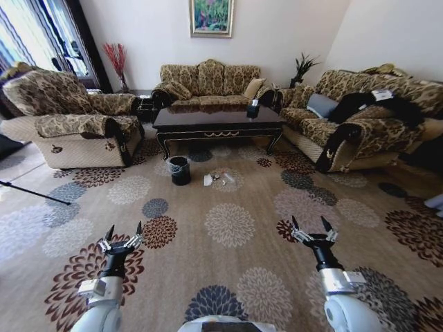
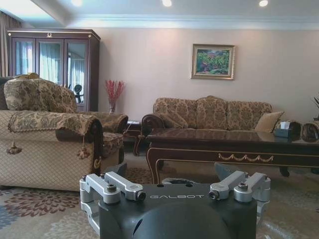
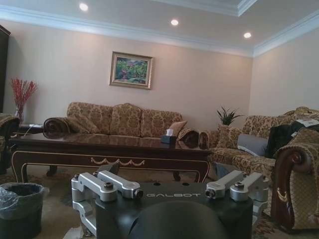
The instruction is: Move to the front of the table and pick up the trash from the floor, then place it into the trash bin.
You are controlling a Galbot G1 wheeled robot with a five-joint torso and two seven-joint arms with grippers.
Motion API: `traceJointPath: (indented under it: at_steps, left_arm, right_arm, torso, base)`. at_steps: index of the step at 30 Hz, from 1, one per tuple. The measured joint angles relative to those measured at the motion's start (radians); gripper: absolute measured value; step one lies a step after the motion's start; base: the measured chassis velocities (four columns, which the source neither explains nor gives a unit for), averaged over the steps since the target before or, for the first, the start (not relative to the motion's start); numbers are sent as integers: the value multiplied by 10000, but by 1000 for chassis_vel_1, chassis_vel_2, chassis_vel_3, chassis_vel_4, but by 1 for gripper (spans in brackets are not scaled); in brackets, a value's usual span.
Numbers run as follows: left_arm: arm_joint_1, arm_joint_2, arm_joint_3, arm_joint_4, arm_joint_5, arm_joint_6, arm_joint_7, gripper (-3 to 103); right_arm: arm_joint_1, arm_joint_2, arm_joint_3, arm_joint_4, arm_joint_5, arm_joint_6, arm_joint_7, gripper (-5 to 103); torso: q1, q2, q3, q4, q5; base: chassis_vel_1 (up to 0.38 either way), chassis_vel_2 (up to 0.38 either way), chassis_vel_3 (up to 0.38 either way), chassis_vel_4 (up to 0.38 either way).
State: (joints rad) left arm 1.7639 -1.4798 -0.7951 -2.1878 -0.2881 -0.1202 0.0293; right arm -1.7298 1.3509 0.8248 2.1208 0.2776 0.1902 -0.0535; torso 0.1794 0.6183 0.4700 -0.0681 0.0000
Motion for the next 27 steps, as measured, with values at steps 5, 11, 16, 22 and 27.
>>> traceJointPath:
  at_steps: [5,11,16,22,27]
  left_arm:
    - [123,0,-61,-396,-7,8,2,100]
    - [188,19,-135,-1002,-17,110,2,100]
    - [228,-30,-94,-752,59,61,4,100]
    - [400,-50,-125,-1060,24,-3,33,100]
    - [430,-73,-140,-1063,-11,-23,33,100]
  right_arm:
    - [-38,18,22,82,-1,0,0,100]
    - [-151,79,51,239,13,-5,0,100]
    - [-233,99,64,342,-20,-4,0,100]
    - [-339,70,174,647,149,-21,7,100]
    - [-453,46,221,880,315,-85,27,100]
  torso:
    - [-84,-213,-130,3,-1]
    - [-173,-440,-270,1,2]
    - [-258,-669,-411,1,-2]
    - [-352,-902,-556,3,2]
    - [-436,-1104,-671,1,0]
  base:
    - [0,0,0,0]
    - [0,0,0,0]
    - [0,0,0,0]
    - [0,0,0,0]
    - [0,0,0,0]
